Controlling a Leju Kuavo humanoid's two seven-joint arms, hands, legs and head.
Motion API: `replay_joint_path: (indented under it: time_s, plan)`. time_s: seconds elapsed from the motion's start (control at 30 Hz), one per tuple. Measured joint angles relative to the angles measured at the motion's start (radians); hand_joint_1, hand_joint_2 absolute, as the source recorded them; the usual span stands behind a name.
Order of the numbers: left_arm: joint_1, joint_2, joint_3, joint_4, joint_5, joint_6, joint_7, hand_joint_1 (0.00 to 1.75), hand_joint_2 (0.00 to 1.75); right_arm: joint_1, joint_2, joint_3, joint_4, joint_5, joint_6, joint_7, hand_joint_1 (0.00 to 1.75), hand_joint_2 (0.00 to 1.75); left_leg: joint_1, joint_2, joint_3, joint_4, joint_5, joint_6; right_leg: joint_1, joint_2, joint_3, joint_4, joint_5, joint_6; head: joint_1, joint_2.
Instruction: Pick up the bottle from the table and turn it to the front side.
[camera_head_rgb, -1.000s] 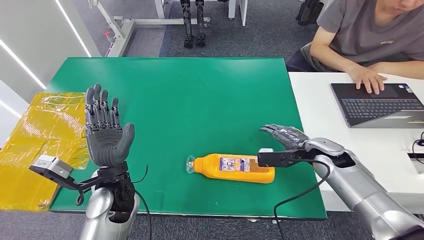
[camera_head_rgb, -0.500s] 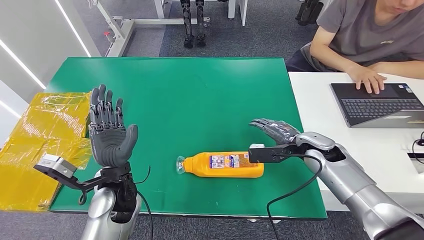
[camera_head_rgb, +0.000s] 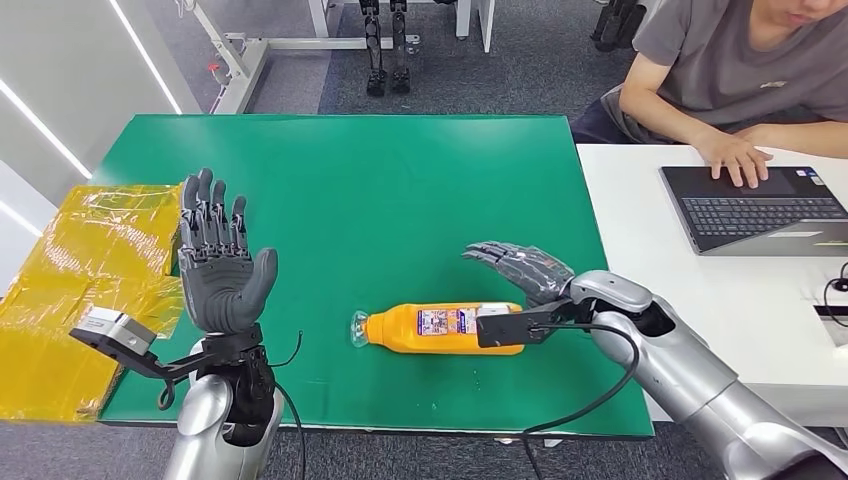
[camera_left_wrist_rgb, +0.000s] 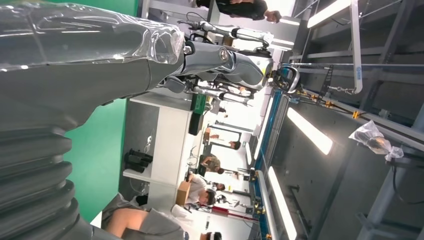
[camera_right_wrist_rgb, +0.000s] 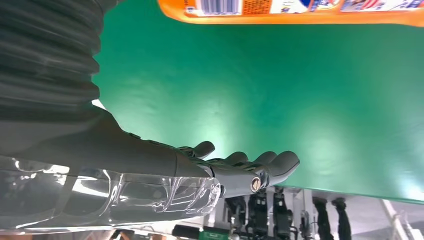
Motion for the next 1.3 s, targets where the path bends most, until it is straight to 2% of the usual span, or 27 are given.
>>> replay_joint_path:
  time_s: [0.5,0.73,1.07,1.3]
  plan:
    - [0.0,0.0,-0.005,0.001,0.0,0.001,0.0,0.0,1.75,0.019,0.008,0.015,-0.001,-0.043,0.028,-0.003,0.0,1.75,0.0,0.0,0.0,0.0,0.0,0.0,0.0,0.0,0.0,0.0,0.0,0.0,0.0,0.0]
    - [0.0,0.0,-0.01,0.001,0.005,0.006,0.0,0.0,1.75,0.059,0.022,0.027,0.085,-0.059,0.027,0.0,0.0,1.75,0.0,0.0,0.0,0.0,0.0,0.0,0.0,0.0,0.0,0.0,0.0,0.0,0.0,0.0]
    - [0.001,0.0,-0.025,0.002,0.012,0.0,0.0,0.0,1.75,0.061,0.062,0.027,0.248,-0.077,0.015,-0.009,0.0,1.75,0.0,0.0,0.0,0.0,0.0,0.0,0.0,0.0,0.0,0.0,0.0,0.0,0.0,0.0]
    - [0.001,0.0,-0.028,0.002,0.013,-0.004,0.0,0.0,1.75,0.061,0.079,0.026,0.297,-0.075,0.001,-0.014,0.0,1.75,0.0,0.0,0.0,0.0,0.0,0.0,0.0,0.0,0.0,0.0,0.0,0.0,0.0,0.0]
